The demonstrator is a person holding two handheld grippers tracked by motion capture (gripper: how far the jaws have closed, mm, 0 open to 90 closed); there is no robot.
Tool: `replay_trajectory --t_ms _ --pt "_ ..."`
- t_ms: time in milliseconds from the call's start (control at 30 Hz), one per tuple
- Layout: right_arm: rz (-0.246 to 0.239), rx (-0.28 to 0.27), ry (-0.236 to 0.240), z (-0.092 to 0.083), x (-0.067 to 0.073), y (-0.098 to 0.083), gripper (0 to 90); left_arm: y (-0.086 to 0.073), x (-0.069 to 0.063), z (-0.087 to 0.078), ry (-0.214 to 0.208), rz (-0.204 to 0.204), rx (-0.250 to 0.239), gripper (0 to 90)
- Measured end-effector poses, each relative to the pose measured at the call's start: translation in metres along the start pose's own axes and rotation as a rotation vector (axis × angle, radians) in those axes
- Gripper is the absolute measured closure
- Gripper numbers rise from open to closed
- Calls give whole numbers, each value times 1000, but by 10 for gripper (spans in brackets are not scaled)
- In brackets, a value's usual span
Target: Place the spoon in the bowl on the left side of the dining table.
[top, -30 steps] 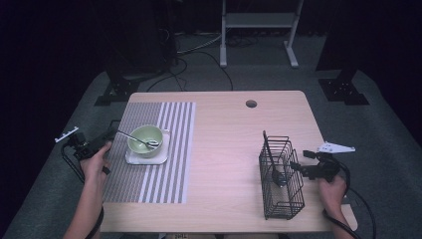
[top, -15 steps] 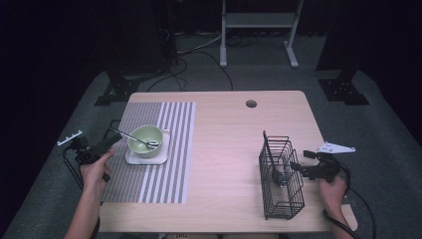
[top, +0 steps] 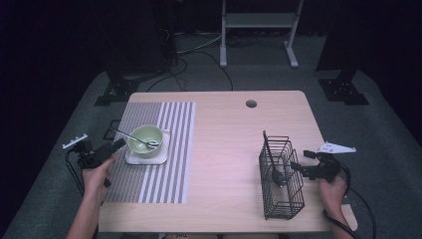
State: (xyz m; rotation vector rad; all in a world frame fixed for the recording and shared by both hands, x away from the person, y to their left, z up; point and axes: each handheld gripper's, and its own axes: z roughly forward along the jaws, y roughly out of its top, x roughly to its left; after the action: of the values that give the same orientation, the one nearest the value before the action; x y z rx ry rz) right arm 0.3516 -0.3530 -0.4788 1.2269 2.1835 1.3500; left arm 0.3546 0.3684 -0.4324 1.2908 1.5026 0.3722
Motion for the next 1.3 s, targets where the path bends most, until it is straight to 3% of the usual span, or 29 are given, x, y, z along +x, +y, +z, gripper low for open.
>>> replay_trajectory --t_ms 400,1000,1300 --pt "0 -2 -2 0 0 0 133 -9 -3 -4 -16 11 12 130" --pt "-4 -10 -6 -2 0 0 133 -21 -26 -6 -48 101 54 103" --pt "-4 -10 -5 -2 0 0 133 -31 -35 -8 -79 125 77 103"
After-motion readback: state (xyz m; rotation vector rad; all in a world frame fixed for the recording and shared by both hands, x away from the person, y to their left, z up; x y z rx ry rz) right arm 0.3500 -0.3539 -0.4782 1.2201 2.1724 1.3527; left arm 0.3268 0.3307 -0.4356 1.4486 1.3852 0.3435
